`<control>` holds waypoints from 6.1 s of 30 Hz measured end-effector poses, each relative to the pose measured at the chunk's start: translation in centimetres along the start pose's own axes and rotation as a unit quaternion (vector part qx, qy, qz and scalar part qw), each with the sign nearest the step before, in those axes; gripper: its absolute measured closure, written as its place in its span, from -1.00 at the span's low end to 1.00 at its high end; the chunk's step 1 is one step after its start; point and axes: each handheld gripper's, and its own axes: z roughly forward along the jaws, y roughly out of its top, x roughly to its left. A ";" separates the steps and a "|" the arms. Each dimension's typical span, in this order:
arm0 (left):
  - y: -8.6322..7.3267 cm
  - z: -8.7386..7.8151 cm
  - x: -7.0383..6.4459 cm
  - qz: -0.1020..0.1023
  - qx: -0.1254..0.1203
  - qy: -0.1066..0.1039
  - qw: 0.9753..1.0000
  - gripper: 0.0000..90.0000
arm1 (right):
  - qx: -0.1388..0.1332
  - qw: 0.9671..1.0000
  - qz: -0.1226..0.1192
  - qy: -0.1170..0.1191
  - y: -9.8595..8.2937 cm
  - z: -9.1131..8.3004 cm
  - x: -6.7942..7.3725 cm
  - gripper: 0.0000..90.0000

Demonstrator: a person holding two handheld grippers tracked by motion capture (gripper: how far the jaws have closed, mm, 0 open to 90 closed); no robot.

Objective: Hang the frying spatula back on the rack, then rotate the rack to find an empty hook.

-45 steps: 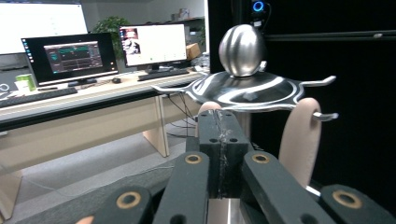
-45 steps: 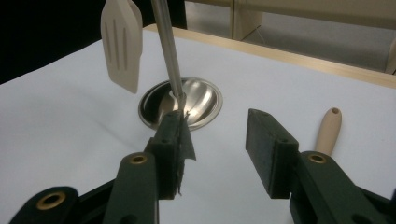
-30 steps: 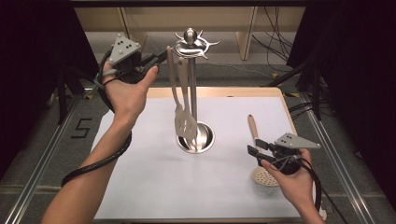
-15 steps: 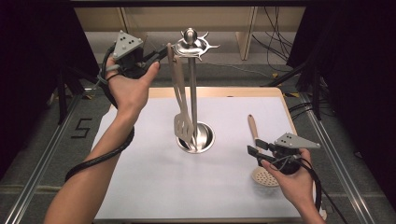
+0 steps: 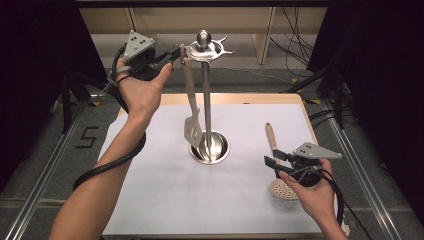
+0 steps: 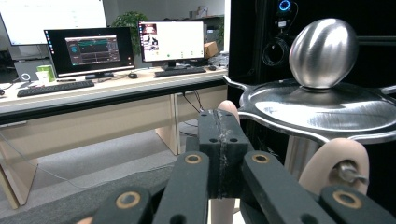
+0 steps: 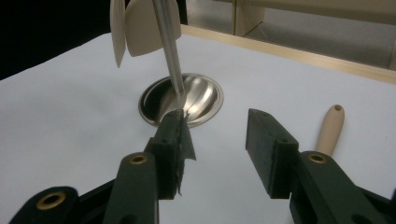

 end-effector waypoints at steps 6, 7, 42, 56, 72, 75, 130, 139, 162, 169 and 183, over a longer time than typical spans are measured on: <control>0.1 0.2 0.1 0.004 0.005 0.003 1.000 0.98 | 0.003 1.000 0.001 -0.003 0.0 -0.1 -0.1 0.29; 0.1 0.2 0.1 0.005 0.008 0.003 1.000 0.98 | 0.003 1.000 0.001 -0.003 0.0 -0.1 -0.1 0.29; -4.9 -7.3 1.1 0.007 -0.006 -0.022 1.000 0.53 | 0.002 0.999 0.002 -0.042 -0.2 -0.8 -1.7 0.25; -9.4 -10.2 2.1 -0.044 0.008 -0.001 0.999 0.20 | 0.025 0.998 0.015 -0.057 -0.1 -0.9 -2.7 0.25; -10.1 -10.8 2.7 -0.069 0.030 -0.007 0.997 0.04 | 0.158 0.982 0.072 -0.074 -0.1 0.5 -4.0 0.49; -10.2 -10.7 2.9 -0.072 0.038 -0.003 0.997 -0.03 | 0.185 0.977 0.066 -0.085 -0.3 1.2 -4.4 0.51; -10.4 -10.3 2.3 -0.077 0.051 -0.018 0.996 -0.04 | 0.361 0.910 0.163 -0.119 -1.8 9.1 -7.7 0.63; -10.5 -10.1 2.3 -0.076 0.055 -0.021 0.995 -0.04 | 0.389 0.898 0.157 -0.130 -1.7 8.9 -7.1 0.75; -10.7 -10.0 2.2 -0.079 0.060 -0.026 0.995 -0.04 | 0.407 0.897 0.118 -0.125 -1.3 9.8 -6.9 0.73; -10.7 -10.0 2.1 -0.076 0.060 -0.028 0.995 -0.04 | 0.402 0.896 0.133 -0.131 -1.3 9.8 -7.0 0.76; -10.8 -9.7 1.5 -0.070 0.060 -0.038 0.995 -0.04 | 0.322 0.928 0.147 -0.111 -1.8 7.5 -6.6 0.76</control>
